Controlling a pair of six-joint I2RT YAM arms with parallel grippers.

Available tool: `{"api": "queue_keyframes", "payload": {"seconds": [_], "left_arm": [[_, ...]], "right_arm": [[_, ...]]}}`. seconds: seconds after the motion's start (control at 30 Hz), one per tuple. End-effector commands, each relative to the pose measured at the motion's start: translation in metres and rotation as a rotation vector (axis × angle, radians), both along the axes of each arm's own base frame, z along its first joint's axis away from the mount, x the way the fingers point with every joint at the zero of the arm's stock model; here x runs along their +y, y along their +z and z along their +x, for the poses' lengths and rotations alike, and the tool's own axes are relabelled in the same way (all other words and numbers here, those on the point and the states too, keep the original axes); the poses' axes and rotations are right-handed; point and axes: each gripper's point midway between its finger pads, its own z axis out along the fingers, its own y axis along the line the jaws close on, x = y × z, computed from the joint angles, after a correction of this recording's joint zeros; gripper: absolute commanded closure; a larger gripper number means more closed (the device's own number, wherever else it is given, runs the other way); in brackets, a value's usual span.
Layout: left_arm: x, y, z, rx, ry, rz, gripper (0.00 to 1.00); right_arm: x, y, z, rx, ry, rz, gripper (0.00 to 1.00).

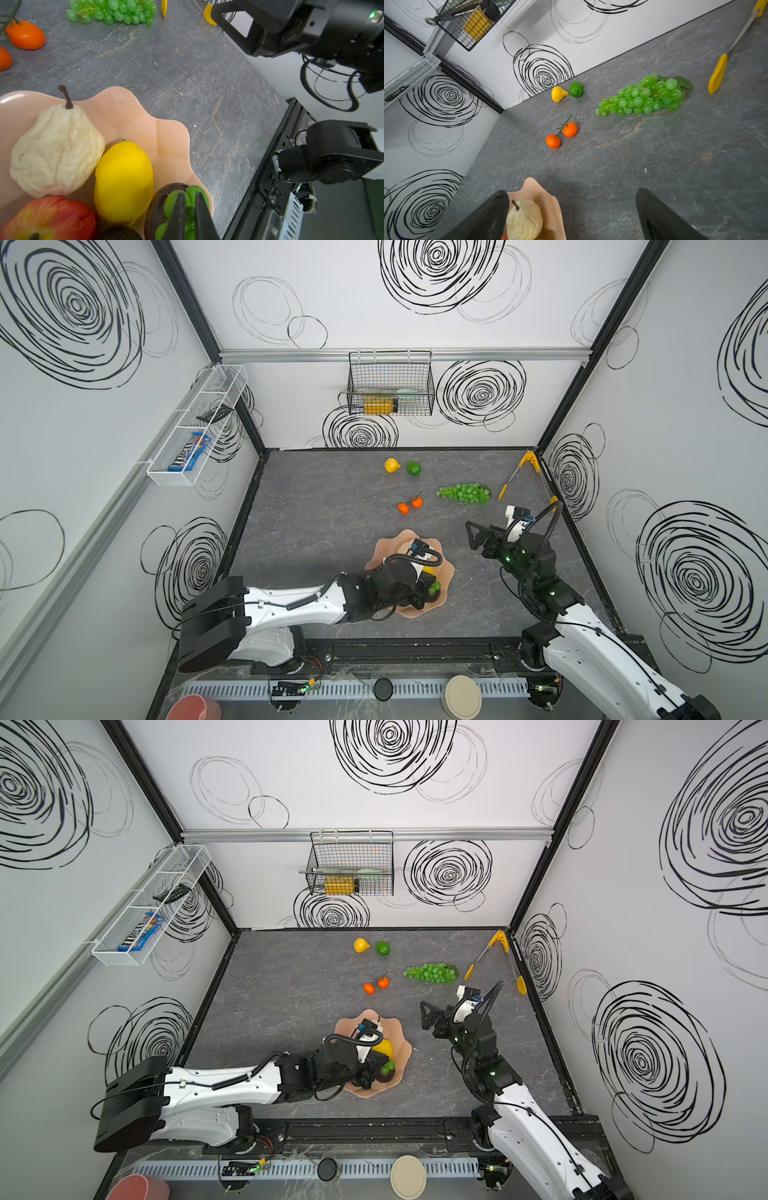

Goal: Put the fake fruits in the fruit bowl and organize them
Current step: 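Lower the plum into the bowl with the left gripper while the right withdraws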

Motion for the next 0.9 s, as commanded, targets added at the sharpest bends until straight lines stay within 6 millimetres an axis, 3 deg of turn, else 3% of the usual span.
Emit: {"api": "queue_keyframes", "payload": {"seconds": [0.0,0.37,0.53,0.87], "left_arm": [[0.005,-0.006,0.002,-0.025,0.012,0.010,1.00],[0.008,-0.021,-0.003,0.009,0.013,-0.022,1.00],[0.009,-0.018,-0.003,0.003,0.014,-0.031,0.83],[0.011,0.008,-0.001,-0.033,0.022,-0.072,0.69]], "right_arm": [[0.000,-0.002,0.000,-0.001,0.000,0.022,0.01],[0.001,-0.006,-0.002,0.011,0.008,0.029,0.01],[0.002,-0.007,-0.002,0.014,0.011,0.031,0.01],[0.001,-0.005,0.000,0.016,0.009,0.024,0.01]]}}
